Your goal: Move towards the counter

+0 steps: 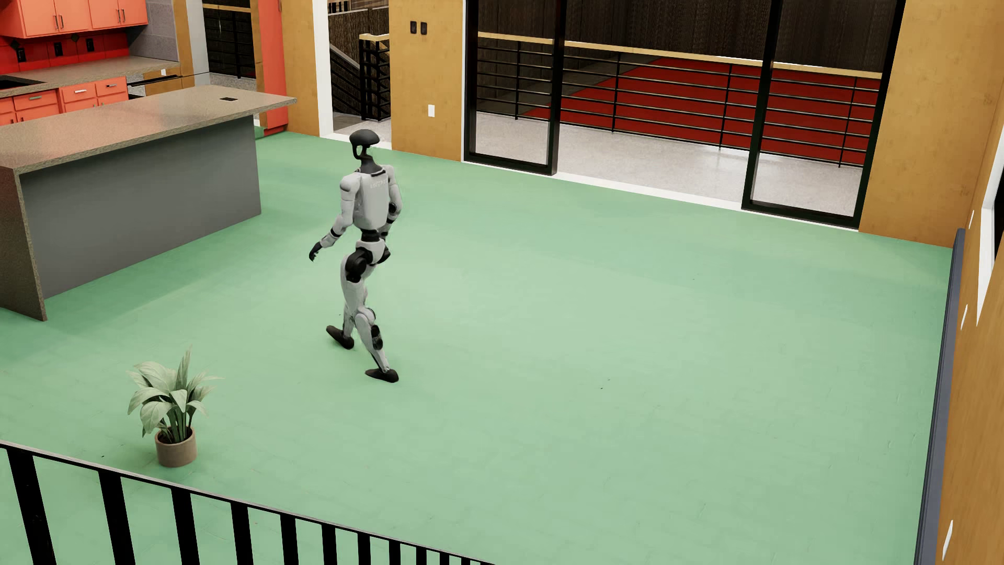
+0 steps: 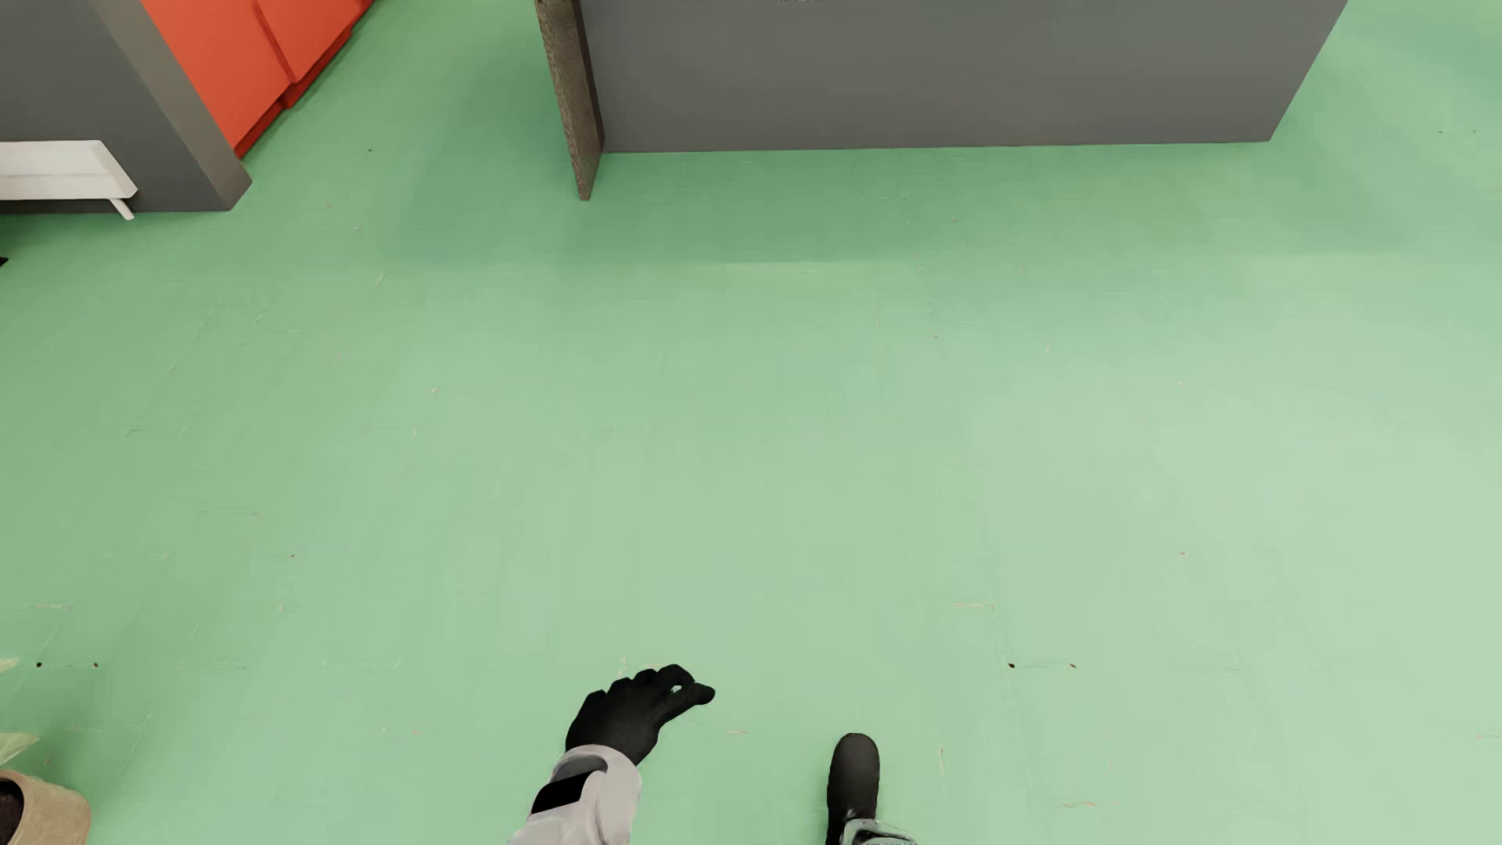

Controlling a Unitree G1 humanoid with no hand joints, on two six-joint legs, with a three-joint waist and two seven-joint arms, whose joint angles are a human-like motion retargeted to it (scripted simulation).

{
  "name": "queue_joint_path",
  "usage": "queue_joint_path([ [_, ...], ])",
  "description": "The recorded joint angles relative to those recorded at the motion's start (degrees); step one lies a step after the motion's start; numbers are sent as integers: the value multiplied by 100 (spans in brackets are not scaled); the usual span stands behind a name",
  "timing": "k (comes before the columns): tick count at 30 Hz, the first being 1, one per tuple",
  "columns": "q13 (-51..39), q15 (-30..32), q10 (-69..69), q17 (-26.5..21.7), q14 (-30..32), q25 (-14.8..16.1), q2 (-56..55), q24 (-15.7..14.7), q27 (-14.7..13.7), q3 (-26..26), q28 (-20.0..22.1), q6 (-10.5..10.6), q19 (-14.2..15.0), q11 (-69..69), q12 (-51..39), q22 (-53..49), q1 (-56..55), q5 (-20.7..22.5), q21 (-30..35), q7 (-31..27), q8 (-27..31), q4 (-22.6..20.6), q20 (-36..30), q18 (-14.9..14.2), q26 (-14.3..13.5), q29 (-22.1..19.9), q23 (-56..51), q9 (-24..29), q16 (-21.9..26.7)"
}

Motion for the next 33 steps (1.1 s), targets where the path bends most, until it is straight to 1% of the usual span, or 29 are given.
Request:
queue_joint_path([
  [1,-15,-10,-1,6,-99,-24,-86,-63,6,-24,13,21,255,-113,4,-35,187,51,-70,-35,121,-9,-71,-18,-17,33,20,-22,-27],
  [2,-28,143,11,43,-166,-33,-100,-127,5,-47,22,42,179,1,47,-34,358,138,-140,-61,259,15,-106,-40,-2,11,39,-51,-43],
  [3,-30,407,60,103,-170,-42,-199,-177,12,-71,30,75,-136,436,123,21,562,257,-210,-94,367,72,-115,-67,53,-43,72,-79,-54],
  [4,-27,789,138,182,-38,-58,-196,-196,35,-91,53,127,-338,785,233,137,738,363,-277,-125,363,164,-95,-102,160,-98,130,-114,-60],
  [5,-31,909,341,259,214,-76,-143,-192,71,-113,96,201,-460,1146,382,303,862,467,-348,-136,324,276,-38,-211,320,-134,217,-144,-70],
  [6,-50,759,680,342,578,-87,-76,-188,110,-140,130,295,-714,1450,551,495,888,608,-425,-145,273,411,48,-314,500,-148,318,-162,-76],
  [7,-71,527,1223,435,1082,-85,73,-173,138,-170,113,395,-879,1612,694,700,769,750,-514,-184,165,584,102,-704,642,-157,408,-168,-54],
  [8,-163,308,2033,543,1817,-80,249,-61,195,-206,8,494,-1007,1698,816,830,445,867,-609,-225,10,768,55,-1048,725,-144,480,-161,21],
  [9,-94,111,2985,610,2425,-61,438,124,54,-247,-110,587,-1098,1735,838,981,-1,965,-694,-263,-182,976,-118,-1569,701,-237,557,-148,174],
  [10,-117,-72,3899,665,3069,-68,650,312,-59,-285,-189,678,-1160,1727,840,1033,-529,1050,-735,-268,-378,1198,-302,-1810,613,-287,616,-131,360],
  [11,-181,-236,4637,682,3207,-115,900,374,-152,-305,-226,763,-1196,1666,852,969,-1049,1127,-723,-262,-540,1387,-369,-1749,505,-310,659,-111,527],
  [12,-271,-400,5178,676,2901,-192,1144,277,-227,-300,-235,837,-1213,1624,894,808,-1567,1218,-667,-267,-659,1511,-280,-1652,418,-317,696,-81,674],
  [13,-409,-559,5451,664,2579,-279,1400,91,-246,-271,-214,898,-1219,1570,1003,540,-2014,1313,-582,-265,-713,1546,-77,-1472,383,-301,726,-52,783],
  [14,-575,-716,5463,643,2261,-370,1647,-131,-289,-221,-157,942,-1218,1527,1150,228,-2409,1406,-520,-277,-719,1535,191,-1417,363,-290,798,-27,885],
  [16,-848,-1011,4852,598,1367,-486,2108,-559,-396,-77,12,998,-1232,1445,1435,-379,-3071,1573,-410,-333,-650,1442,732,-1059,392,-278,770,8,930],
  [18,-1052,-1227,3424,534,1047,-482,2556,-804,-531,84,131,1026,-1253,1283,1681,-835,-3460,1691,-325,-298,-517,1452,1045,-925,404,-332,569,19,889],
  [19,-1127,-1295,2496,487,1029,-429,2790,-798,-583,161,192,1034,-1252,1152,1726,-933,-3527,1740,-272,-215,-438,1498,1053,-768,447,-374,459,16,810],
  [21,-1258,-1331,432,417,1374,-315,3275,-653,-620,293,274,1038,-1241,823,1852,-993,-3426,1822,-166,22,-266,1553,974,-719,434,-424,299,-6,756],
  [22,-1305,-1333,-414,399,1477,-272,3493,-546,-623,347,330,1033,-1226,708,1914,-955,-3327,1846,-112,100,-172,1526,934,-800,424,-460,249,-19,729],
  [23,-1330,-1367,-840,396,1454,-244,3699,-451,-623,391,392,1023,-1209,709,1978,-878,-3275,1875,-62,157,-76,1500,928,-883,422,-529,225,-32,694],
  [24,-1326,-1401,-764,394,1520,-231,3879,-390,-611,431,446,1006,-1181,751,2044,-767,-3271,1873,-19,169,25,1457,957,-837,425,-615,222,-46,628],
  [25,-1282,-1352,-454,389,1859,-227,4047,-355,-586,472,491,974,-1145,837,2116,-629,-3285,1834,11,106,131,1375,1009,-463,435,-677,234,-66,537],
  [27,-1032,-890,58,422,2381,-110,4304,-306,-473,518,542,843,-1030,1212,2251,-274,-3113,1634,-104,182,259,1248,1106,-296,481,-723,290,-120,325],
  [28,-851,-397,259,460,2326,21,4280,-274,-389,524,533,743,-786,1632,2281,-59,-3006,1482,-231,268,305,1150,1119,-290,497,-713,357,-139,235],
  [29,-695,191,385,450,2139,97,4074,-211,-333,526,502,638,-441,2292,2271,156,-2858,1306,-253,362,361,1035,1086,-182,489,-625,456,-147,175],
  [30,-590,885,451,332,1938,25,3681,-109,-358,530,464,540,-206,3196,2221,335,-2685,1102,-79,476,392,922,1010,-117,457,-431,543,-141,139],
  [31,-523,1541,496,115,1752,-175,3202,-6,-474,535,437,448,243,4118,2135,454,-2521,827,230,600,360,816,925,-55,408,-203,552,-125,112],
  [32,-438,2134,520,-142,1566,-347,2716,90,-644,530,439,357,482,4903,2000,555,-2352,497,482,694,260,711,876,-36,337,-39,452,-103,87],
  [33,-342,2154,558,-283,1385,-383,2212,163,-702,504,444,272,493,5496,1844,596,-2192,268,549,747,257,592,792,-14,289,14,304,-70,75],
])
